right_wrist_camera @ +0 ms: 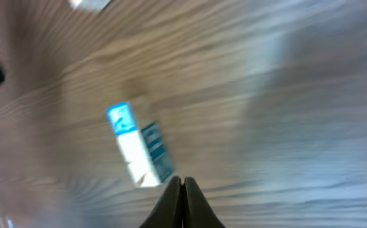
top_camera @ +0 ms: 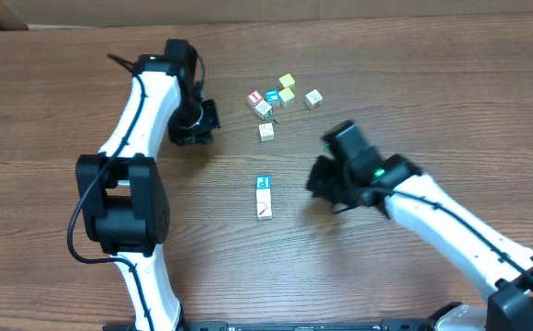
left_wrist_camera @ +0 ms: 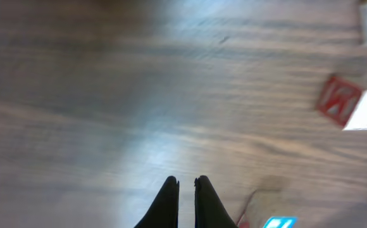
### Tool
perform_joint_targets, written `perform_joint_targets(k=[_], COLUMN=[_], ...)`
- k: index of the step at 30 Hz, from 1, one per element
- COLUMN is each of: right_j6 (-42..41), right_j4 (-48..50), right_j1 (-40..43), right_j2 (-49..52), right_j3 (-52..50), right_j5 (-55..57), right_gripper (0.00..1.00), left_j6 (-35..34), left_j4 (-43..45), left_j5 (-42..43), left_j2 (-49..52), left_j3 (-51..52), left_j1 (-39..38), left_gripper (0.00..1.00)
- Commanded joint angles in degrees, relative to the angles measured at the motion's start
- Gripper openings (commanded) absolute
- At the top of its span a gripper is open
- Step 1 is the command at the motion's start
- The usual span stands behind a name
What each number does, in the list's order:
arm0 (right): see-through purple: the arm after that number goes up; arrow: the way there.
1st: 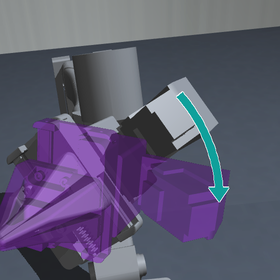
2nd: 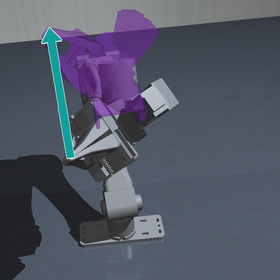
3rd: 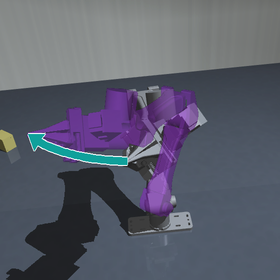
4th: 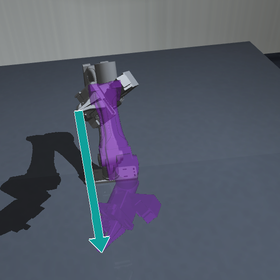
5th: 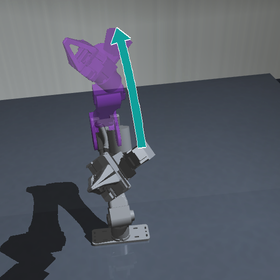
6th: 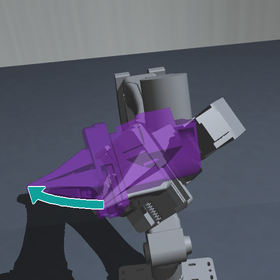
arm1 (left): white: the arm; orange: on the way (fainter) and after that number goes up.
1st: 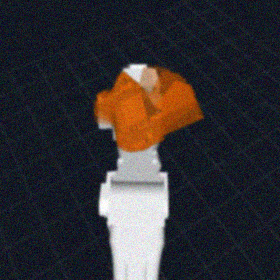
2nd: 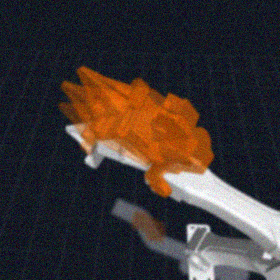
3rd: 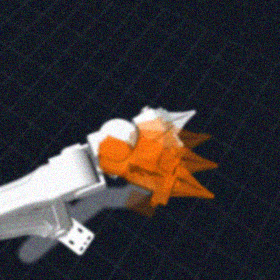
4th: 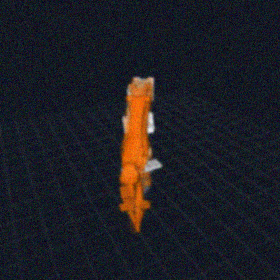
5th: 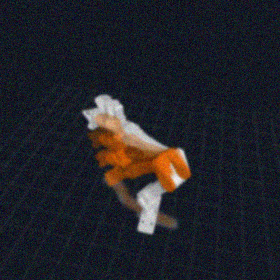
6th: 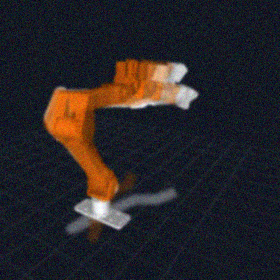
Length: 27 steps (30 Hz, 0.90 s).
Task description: Flip 3 blocks
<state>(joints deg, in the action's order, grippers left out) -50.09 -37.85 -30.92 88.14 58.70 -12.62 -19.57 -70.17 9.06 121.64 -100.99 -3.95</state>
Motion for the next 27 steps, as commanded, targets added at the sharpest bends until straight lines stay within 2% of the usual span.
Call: perform_joint_targets(k=[1, 5, 16, 20, 24, 27], right_j6=[10.71, 15.72, 18.67, 18.62, 18.64, 18.64], right_j4=[-0.76, 0.09, 7.58, 11.26, 14.21, 14.69], right_j1=[3.80, 4.72, 1.27, -0.42, -1.40, -1.38], right_j2=[-0.37, 0.04, 8.17, 10.69, 12.20, 12.92], right_j3=[0.57, 0.57, 0.57, 0.57, 0.57, 0.57], right_j5=[-3.06, -2.91, -2.49, -2.49, -2.47, -2.47], right_gripper=[0.04, 0.04, 0.04, 0.04, 0.04, 0.04], left_j6=[0.35, 1.66, 5.27, 7.48, 11.85, 12.35], left_j4=[-1.99, -2.60, -0.59, 0.46, 0.90, 2.97], left_j5=[-0.44, -0.26, 0.48, 3.08, 9.81, 13.42], left_j2=[-0.70, -0.70, -0.70, -0.70, -0.70, -0.70], left_j3=[-0.52, 2.05, 13.46, 15.69, 16.61, 17.68], left_j1=[-0.09, -2.03, -9.27, -9.62, -9.60, -9.60], left_gripper=[0.04, 0.04, 0.04, 0.04, 0.04, 0.04])
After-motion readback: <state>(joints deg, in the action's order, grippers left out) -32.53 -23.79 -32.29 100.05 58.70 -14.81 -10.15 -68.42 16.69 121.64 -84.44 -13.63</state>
